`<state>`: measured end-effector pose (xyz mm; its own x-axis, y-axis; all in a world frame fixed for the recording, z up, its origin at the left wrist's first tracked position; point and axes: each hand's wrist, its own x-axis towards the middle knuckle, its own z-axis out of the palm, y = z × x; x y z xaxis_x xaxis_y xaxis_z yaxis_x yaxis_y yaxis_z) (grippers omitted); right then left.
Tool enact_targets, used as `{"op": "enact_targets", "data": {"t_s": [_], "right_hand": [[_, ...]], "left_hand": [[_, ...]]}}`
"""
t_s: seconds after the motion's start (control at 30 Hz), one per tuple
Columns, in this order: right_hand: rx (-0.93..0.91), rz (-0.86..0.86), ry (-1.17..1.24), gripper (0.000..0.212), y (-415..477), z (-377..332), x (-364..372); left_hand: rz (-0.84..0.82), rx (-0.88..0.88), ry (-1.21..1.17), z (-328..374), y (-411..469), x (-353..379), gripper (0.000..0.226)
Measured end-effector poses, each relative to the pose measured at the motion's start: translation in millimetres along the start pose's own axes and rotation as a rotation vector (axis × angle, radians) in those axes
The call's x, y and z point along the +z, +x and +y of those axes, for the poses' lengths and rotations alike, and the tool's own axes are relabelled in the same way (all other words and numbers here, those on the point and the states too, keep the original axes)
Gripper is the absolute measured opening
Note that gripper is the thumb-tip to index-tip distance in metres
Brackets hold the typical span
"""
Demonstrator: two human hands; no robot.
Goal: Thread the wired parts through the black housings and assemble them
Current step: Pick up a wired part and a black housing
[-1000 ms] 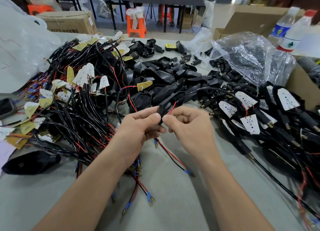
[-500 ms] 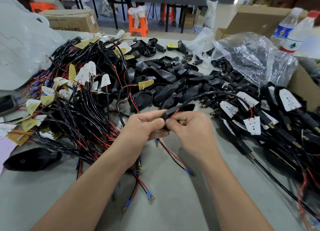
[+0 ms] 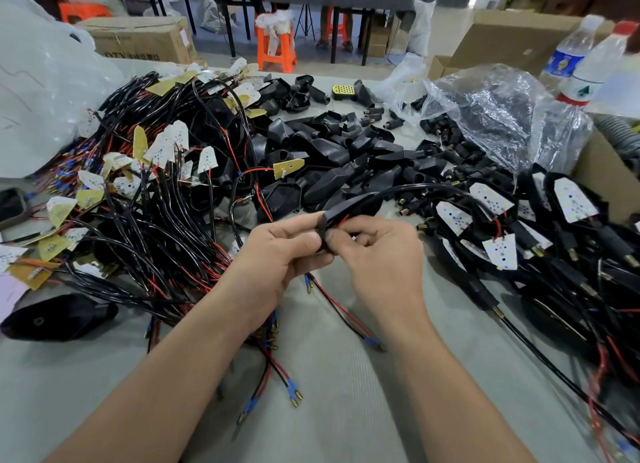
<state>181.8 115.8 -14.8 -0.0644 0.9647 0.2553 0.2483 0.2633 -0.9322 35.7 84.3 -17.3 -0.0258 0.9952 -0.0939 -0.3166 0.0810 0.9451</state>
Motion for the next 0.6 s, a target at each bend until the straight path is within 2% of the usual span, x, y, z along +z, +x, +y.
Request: {"op": "enact_targets", "data": {"t_s": [0.07, 0.13, 0.17, 0.27, 0.33, 0.37, 0.4, 0.47, 0.5, 0.6], "right_hand": [[-0.013, -0.18, 0.044, 0.015, 1.4, 1.4, -3.9], [-0.042, -0.209, 0.013, 0.022, 2.7, -0.1, -8.0], [-0.053, -0.137, 0.007, 0.023, 4.4, -0.3, -9.5], [-0.021, 0.163, 0.015, 0.007, 9.7, 0.8, -17.4], [0.106, 0.18, 0.128, 0.01, 12.6, 1.9, -21.6], [0.175, 0.094, 0.24, 0.004, 13.6, 0.7, -21.5], [0.238, -0.039, 0.386, 0.009, 12.8, -2.7, -20.2], [0.328, -0.288, 0.704, 0.036, 11.8, -4.6, -19.3], [0.336, -0.374, 0.802, 0.042, 11.4, -5.9, -20.8], [0.301, -0.486, 0.901, 0.038, 11.2, -8.8, -24.4]], "left_hand": [[0.058, 0.004, -0.03, 0.1, 0.0, -1.4, 0.035], [0.104, 0.019, -0.071, 0.6, -0.4, -0.7, 0.03], [0.119, 0.03, -0.084, 1.3, -0.7, -0.4, 0.026], [0.142, 0.047, -0.102, 5.1, -3.2, 0.3, 0.022], [0.159, 0.035, -0.126, 7.9, -3.8, -0.5, 0.019], [0.159, 0.026, -0.129, 8.7, -4.1, -1.2, 0.018], [0.149, 0.015, -0.12, 9.5, -4.6, -1.3, 0.017], [0.116, -0.02, -0.081, 10.3, -5.9, 0.0, 0.018], [0.121, -0.035, -0.061, 10.3, -6.1, 0.6, 0.018], [0.263, -0.023, -0.068, 9.2, -3.6, -1.6, 0.015]]}}
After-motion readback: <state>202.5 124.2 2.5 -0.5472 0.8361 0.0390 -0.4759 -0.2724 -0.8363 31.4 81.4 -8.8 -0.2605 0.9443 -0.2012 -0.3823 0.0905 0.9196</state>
